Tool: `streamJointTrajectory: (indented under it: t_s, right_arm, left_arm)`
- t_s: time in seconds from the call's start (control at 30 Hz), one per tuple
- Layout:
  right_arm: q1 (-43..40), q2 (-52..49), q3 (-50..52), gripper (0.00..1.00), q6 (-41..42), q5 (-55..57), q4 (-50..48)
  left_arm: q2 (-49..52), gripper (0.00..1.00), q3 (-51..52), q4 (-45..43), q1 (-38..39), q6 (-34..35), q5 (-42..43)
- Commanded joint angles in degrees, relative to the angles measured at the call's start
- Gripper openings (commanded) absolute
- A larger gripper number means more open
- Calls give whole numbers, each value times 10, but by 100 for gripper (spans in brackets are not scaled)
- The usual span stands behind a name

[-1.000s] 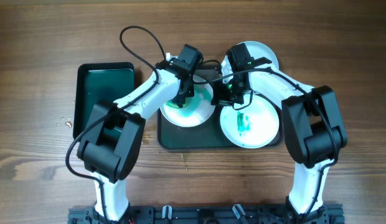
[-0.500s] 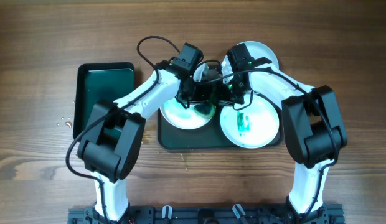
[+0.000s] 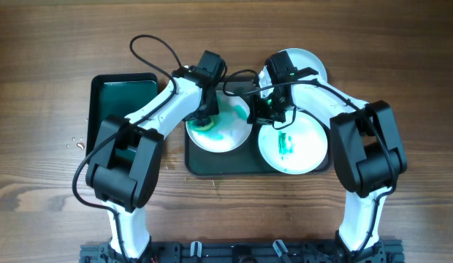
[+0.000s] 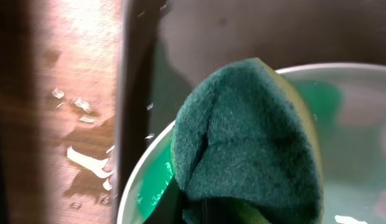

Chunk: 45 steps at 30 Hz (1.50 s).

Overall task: Clean dirty plates on tray and stack at the side
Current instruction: 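Scrub the held plate with the sponge in the left gripper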

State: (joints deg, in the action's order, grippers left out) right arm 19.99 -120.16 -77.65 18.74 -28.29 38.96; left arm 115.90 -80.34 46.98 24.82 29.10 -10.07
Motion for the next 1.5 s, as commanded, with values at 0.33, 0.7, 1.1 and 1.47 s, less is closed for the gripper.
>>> streamJointTrajectory:
  t_s: [0.33, 0.7, 1.1, 1.47]
  right_arm:
    - [-1, -31, 17, 4, -5, 56, 8]
    - [-1, -31, 17, 4, -5, 57, 10]
    - [-1, -31, 17, 4, -5, 57, 10]
    - [-1, -31, 17, 4, -1, 56, 10]
  left_arm:
    - [0, 4, 3, 42, 31, -185, 381]
    - [1, 4, 3, -65, 14, -114, 107]
    - [1, 4, 3, 37, 20, -32, -13]
    - [1, 4, 3, 5, 35, -195, 382]
